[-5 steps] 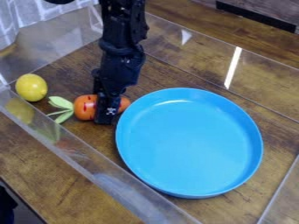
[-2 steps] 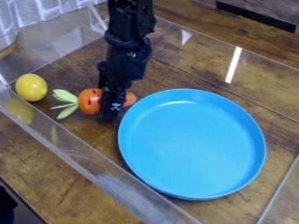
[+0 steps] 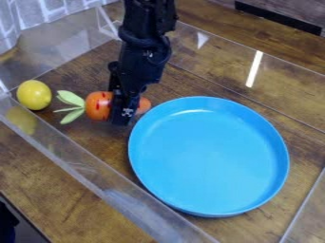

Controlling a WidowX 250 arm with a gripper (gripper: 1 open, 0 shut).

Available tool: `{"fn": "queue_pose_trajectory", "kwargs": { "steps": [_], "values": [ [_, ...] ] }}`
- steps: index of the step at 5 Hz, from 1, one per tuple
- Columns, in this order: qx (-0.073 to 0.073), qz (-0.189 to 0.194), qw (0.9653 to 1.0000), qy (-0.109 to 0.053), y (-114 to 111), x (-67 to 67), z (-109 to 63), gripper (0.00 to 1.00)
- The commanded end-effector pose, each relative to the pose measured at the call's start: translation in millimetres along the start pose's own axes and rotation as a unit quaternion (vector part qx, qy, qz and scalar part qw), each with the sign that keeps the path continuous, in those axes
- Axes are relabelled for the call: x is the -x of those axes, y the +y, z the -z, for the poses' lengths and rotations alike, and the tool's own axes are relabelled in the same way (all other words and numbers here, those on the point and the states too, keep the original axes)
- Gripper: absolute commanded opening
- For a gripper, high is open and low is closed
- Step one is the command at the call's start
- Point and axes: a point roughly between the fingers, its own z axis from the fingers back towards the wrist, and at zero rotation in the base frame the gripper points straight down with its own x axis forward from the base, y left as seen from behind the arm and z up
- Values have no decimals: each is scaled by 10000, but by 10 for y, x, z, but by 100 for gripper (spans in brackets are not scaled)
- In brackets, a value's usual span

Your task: Put the carrot on the blue tray

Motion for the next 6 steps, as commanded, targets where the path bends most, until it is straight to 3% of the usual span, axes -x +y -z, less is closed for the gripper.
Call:
{"fn": "queue_pose_trajectory", "kwargs": {
  "steps": [1,3,6],
  "values": [
    [-458,23,9984,-329,30,-40,-402,0],
    [-660,180,9973,-259,-124,-94,-661,0],
    [-955,419,9938,-374,-462,-163,-998,0]
  ]
}}
